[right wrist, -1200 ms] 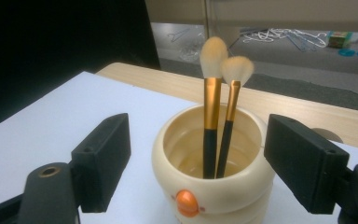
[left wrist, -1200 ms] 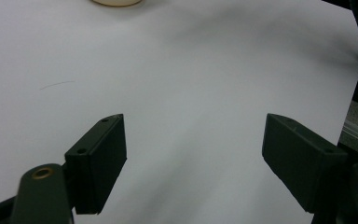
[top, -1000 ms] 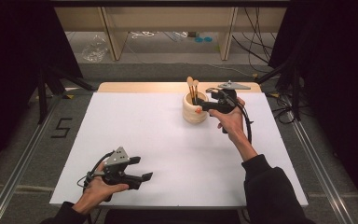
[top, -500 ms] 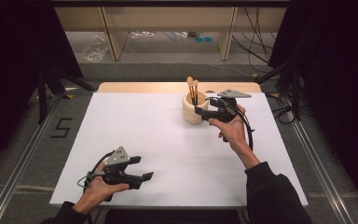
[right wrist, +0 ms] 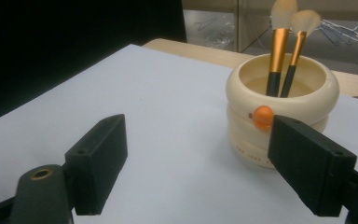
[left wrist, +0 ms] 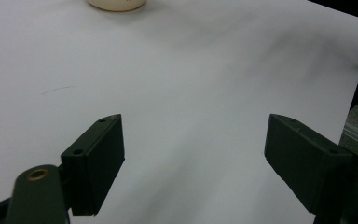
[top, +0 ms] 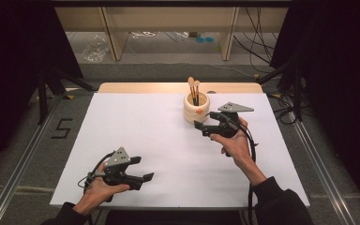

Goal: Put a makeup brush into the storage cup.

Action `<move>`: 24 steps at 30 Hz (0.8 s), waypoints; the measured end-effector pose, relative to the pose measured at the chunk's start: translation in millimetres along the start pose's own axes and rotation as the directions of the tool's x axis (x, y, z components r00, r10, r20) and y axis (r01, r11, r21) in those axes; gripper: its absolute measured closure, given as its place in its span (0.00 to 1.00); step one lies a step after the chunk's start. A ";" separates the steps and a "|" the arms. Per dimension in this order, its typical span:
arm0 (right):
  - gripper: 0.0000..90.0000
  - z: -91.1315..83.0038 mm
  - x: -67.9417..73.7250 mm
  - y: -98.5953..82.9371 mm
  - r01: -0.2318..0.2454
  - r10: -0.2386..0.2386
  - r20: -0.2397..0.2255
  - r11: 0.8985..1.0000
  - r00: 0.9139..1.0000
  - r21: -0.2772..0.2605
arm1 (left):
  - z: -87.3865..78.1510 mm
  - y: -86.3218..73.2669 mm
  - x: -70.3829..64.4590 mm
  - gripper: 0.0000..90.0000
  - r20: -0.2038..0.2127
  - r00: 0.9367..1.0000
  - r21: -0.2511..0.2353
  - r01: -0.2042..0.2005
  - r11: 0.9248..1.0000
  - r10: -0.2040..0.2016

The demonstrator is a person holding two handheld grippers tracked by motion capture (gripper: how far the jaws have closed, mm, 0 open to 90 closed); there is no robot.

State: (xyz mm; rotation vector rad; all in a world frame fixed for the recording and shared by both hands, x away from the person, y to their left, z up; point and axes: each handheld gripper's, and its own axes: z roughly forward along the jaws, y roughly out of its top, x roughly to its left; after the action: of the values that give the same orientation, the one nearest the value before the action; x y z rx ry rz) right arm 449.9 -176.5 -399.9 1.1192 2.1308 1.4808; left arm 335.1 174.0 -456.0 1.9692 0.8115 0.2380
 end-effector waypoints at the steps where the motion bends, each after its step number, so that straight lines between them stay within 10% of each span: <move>1: 0.23 0.3 1.4 -0.8 0.006 -0.006 -0.004 1.000 1.000 0.001 | 0.3 0.2 -0.2 0.22 0.000 1.000 -0.007 0.001 1.000 -0.001; 24: 0.22 -21.8 23.5 -22.8 0.026 -0.025 -0.043 1.000 0.999 0.012 | -1.8 0.2 0.7 0.22 -0.010 1.000 -0.030 0.008 1.000 -0.009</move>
State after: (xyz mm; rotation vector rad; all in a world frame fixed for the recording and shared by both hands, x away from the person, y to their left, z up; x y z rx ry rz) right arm 411.2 -176.8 -407.2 1.0701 2.1770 1.4954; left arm 334.9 175.7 -455.0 1.9376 0.8180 0.2539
